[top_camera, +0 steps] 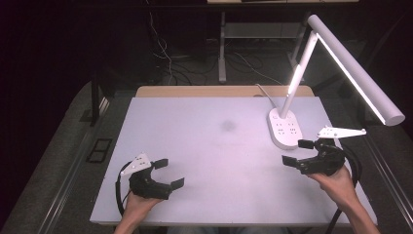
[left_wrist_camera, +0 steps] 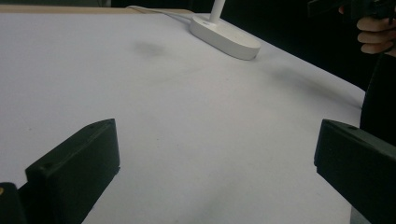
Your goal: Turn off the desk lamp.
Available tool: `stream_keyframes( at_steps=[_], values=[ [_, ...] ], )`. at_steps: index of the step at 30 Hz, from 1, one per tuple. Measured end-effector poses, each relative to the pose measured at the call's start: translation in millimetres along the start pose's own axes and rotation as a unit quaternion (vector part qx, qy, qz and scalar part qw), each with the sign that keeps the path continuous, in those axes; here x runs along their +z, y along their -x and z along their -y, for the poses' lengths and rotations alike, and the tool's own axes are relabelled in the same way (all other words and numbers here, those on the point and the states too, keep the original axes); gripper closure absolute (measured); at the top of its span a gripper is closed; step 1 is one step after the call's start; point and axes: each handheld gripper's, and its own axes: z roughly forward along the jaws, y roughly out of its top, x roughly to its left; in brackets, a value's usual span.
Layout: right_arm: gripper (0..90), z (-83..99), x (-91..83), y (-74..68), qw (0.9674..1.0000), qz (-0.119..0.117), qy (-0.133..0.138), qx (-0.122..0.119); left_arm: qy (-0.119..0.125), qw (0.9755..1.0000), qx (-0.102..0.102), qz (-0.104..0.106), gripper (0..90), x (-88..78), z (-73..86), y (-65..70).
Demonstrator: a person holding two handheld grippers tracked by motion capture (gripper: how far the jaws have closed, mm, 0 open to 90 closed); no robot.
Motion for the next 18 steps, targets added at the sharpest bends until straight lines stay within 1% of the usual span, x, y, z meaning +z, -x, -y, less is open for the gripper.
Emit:
stream_keyframes(
  at_steps=[2,3,10,12,18],
  values=[
    [0.8,-2.4,0.1,1.7,1.0000,0.001,-0.003,-0.002,0.000,1.0000,0.000,0.000,0.0,0.0,0.0,0.0],
    [0.8,-3.6,0.3,3.0,1.0000,0.003,-0.002,-0.007,0.000,1.0000,-0.001,0.000,0.0,0.0,0.0,0.2],
    [0.8,-15.8,-0.1,8.2,0.9998,0.011,-0.004,-0.014,0.000,1.0000,0.000,-0.001,0.0,-0.2,0.0,-0.1],
    [0.8,-21.5,0.7,13.1,0.9998,0.016,-0.001,-0.012,0.000,1.0000,0.000,-0.001,0.0,-0.2,0.0,0.0],
    [0.8,-30.8,2.1,22.9,0.9997,0.022,-0.006,-0.008,0.001,1.0000,-0.002,-0.001,0.0,-0.8,-0.1,-0.6]
  ],
)
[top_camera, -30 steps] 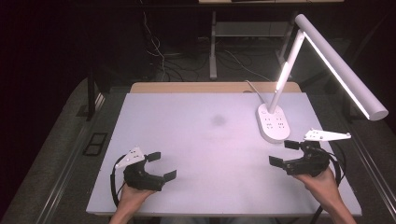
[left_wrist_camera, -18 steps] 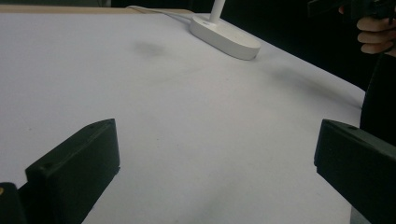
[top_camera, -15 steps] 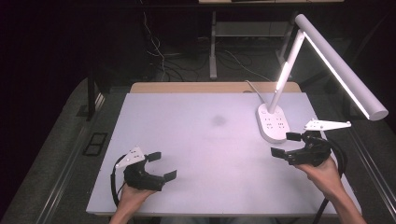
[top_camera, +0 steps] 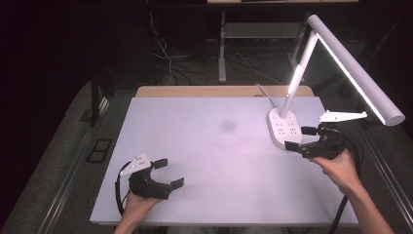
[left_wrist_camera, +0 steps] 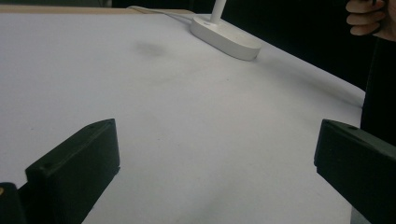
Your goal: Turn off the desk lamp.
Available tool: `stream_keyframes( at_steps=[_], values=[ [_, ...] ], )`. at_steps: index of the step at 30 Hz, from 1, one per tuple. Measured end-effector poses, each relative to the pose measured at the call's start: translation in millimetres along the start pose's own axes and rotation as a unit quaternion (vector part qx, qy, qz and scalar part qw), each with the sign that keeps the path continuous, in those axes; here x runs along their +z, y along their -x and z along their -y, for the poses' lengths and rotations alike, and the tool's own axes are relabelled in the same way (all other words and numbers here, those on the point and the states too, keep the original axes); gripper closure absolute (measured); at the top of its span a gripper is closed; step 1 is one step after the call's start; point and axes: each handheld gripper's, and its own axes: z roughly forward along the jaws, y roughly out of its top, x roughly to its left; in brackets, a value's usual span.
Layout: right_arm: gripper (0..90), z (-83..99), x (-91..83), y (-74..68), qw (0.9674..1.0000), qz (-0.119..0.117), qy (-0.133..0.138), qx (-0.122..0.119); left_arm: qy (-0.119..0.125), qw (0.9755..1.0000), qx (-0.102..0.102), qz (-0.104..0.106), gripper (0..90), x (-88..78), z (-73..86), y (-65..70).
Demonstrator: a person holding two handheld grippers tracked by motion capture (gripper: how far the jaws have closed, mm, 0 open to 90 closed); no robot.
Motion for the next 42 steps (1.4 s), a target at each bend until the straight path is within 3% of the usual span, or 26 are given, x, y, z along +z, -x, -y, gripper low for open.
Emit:
stream_keyframes(
  at_steps=[13,20,38,42],
  values=[
    [0.8,-13.3,6.4,18.0,0.9998,0.014,-0.011,-0.002,-0.002,1.0000,0.000,0.000,0.0,0.0,0.1,-0.2],
    [0.8,-17.3,15.3,37.3,0.9997,0.019,-0.012,0.013,-0.002,1.0000,-0.001,0.001,0.0,-0.2,0.1,-0.7],
    [0.9,-18.9,35.1,70.9,0.9989,0.028,-0.022,0.030,0.000,1.0000,-0.003,0.000,0.0,-0.2,-0.3,-2.8],
    [6.3,-20.5,36.8,79.9,0.9986,0.032,-0.019,0.038,0.001,1.0000,-0.004,0.000,0.0,-0.5,-0.3,-2.9]
  ],
)
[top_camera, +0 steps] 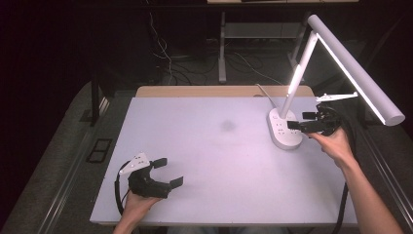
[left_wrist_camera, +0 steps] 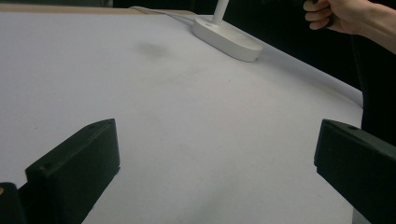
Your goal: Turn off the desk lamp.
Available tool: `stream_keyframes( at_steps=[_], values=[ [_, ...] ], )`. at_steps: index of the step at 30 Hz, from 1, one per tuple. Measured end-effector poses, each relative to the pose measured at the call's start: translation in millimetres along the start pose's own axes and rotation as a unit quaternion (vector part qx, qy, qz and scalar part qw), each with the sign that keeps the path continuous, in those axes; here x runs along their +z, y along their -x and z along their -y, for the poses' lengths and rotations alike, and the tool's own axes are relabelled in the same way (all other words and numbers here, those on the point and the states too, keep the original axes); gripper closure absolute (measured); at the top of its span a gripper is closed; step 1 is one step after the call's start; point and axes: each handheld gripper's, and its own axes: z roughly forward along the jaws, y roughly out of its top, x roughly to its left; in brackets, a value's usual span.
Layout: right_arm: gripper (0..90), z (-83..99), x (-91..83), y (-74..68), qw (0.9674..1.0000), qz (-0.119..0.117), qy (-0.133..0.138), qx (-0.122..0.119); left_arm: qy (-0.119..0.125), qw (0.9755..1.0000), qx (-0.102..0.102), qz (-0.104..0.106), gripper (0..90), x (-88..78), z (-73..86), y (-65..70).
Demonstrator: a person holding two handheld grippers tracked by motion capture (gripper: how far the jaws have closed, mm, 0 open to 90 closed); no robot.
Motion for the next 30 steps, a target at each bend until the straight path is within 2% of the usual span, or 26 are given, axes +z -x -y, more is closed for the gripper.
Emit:
stream_keyframes(
  at_steps=[2,4,8,9,14,23,25,30],
  values=[
    [14.0,-1.3,1.0,4.8,1.0000,0.003,-0.001,0.004,0.000,1.0000,0.000,0.000,0.0,-0.1,0.0,-0.1],
    [15.2,-2.5,2.0,9.8,1.0000,0.004,-0.001,0.006,0.000,1.0000,0.000,0.001,0.0,-0.1,0.0,-0.2],
    [28.4,-3.9,5.9,21.4,0.9998,0.003,-0.010,0.017,0.000,1.0000,-0.001,0.001,0.0,-0.3,0.0,-0.4],
    [28.4,-3.9,5.9,21.4,0.9998,0.003,-0.010,0.017,0.001,1.0000,-0.001,0.001,0.0,-0.3,-0.1,-0.4],
    [40.3,-4.9,10.5,29.9,0.9995,0.007,-0.016,0.026,0.002,1.0000,-0.002,0.000,0.0,-0.8,-0.1,-0.7],
    [60.5,-5.4,22.6,39.0,0.9988,0.027,-0.026,0.031,0.002,1.0000,-0.001,0.000,0.0,-1.1,-0.1,-0.8],
    [69.5,-4.8,27.7,42.0,0.9983,0.037,-0.029,0.034,0.002,1.0000,0.000,0.000,0.0,-1.1,-0.2,-1.2],
    [78.3,-3.6,33.9,47.7,0.9975,0.050,-0.030,0.040,0.002,1.0000,0.000,-0.001,0.0,-1.7,-0.2,-1.7]
  ],
)
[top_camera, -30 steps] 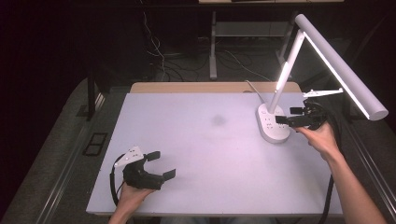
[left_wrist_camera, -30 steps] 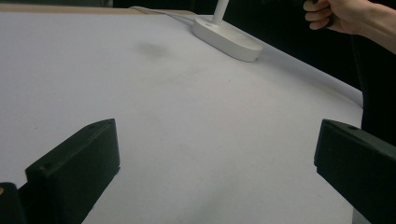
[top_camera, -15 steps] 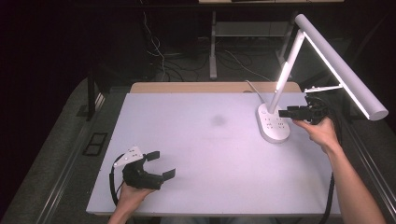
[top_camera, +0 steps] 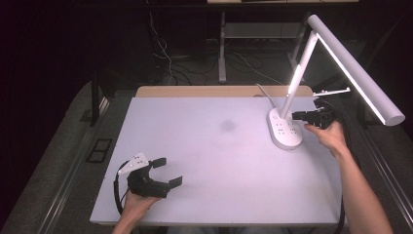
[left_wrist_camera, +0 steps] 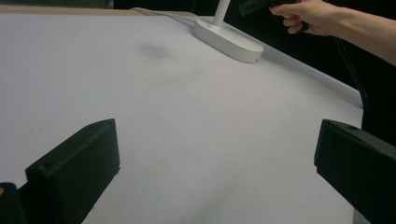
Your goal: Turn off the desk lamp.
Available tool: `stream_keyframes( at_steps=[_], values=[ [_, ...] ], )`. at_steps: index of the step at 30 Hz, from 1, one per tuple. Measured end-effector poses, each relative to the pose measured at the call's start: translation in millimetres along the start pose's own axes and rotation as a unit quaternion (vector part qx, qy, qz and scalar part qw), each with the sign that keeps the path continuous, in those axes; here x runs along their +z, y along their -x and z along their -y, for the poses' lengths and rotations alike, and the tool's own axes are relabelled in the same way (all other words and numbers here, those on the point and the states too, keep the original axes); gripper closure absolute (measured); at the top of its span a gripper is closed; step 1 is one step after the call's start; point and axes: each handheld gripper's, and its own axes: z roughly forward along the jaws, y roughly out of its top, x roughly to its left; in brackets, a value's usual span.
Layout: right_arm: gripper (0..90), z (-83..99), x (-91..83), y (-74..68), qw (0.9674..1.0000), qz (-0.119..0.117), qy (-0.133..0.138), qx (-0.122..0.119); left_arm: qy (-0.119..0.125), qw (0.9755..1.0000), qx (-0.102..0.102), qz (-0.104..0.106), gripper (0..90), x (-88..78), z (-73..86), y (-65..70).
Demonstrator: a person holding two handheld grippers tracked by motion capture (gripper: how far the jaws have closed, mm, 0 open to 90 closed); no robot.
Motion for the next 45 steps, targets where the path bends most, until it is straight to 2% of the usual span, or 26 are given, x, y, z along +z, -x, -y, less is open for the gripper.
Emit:
stream_keyframes(
  at_steps=[6,14,16,18,19,22,23,25,30,34,38,45],
  values=[
    [89.8,1.0,11.6,4.5,0.9996,0.028,0.002,0.010,0.005,1.0000,-0.003,-0.002,0.0,-0.1,-0.2,0.0],
    [90.0,1.4,28.9,8.3,0.9984,0.053,0.009,0.020,0.003,1.0000,-0.002,0.000,0.0,-0.9,0.2,1.6],
    [90.0,2.1,34.2,11.1,0.9977,0.060,0.013,0.030,0.005,1.0000,-0.003,-0.001,0.0,-1.9,0.5,2.2],
    [90.0,3.7,39.9,15.0,0.9967,0.057,0.025,0.052,0.006,1.0000,-0.003,-0.001,0.0,-3.0,0.6,1.9],
    [90.0,3.7,39.9,15.0,0.9967,0.057,0.025,0.052,0.007,1.0000,-0.003,-0.001,0.0,-3.5,0.5,1.5],
    [90.0,5.4,44.0,15.3,0.9958,0.052,0.023,0.072,0.007,1.0000,-0.005,-0.002,0.0,-4.4,0.5,0.1],
    [90.0,6.0,45.0,15.8,0.9959,0.057,0.024,0.066,0.007,1.0000,-0.005,-0.002,0.0,-4.5,0.5,-0.1],
    [90.0,5.7,45.5,15.9,0.9955,0.058,0.025,0.071,0.007,1.0000,-0.005,-0.002,0.0,-4.3,0.4,-0.2],
    [90.0,3.7,46.9,11.6,0.9945,0.086,0.016,0.058,0.004,1.0000,-0.003,0.000,0.0,-2.6,0.7,1.2],
    [90.0,5.3,47.4,12.9,0.9942,0.081,0.018,0.068,0.004,1.0000,-0.003,0.000,0.0,-2.4,0.7,1.8],
    [90.0,3.3,47.6,11.7,0.9945,0.087,0.012,0.057,0.005,1.0000,-0.002,0.000,0.0,-3.2,0.5,1.2],
    [90.0,2.9,47.8,10.9,0.9943,0.086,0.016,0.062,0.004,1.0000,-0.005,0.000,0.0,-2.4,0.6,0.5]
  ],
)
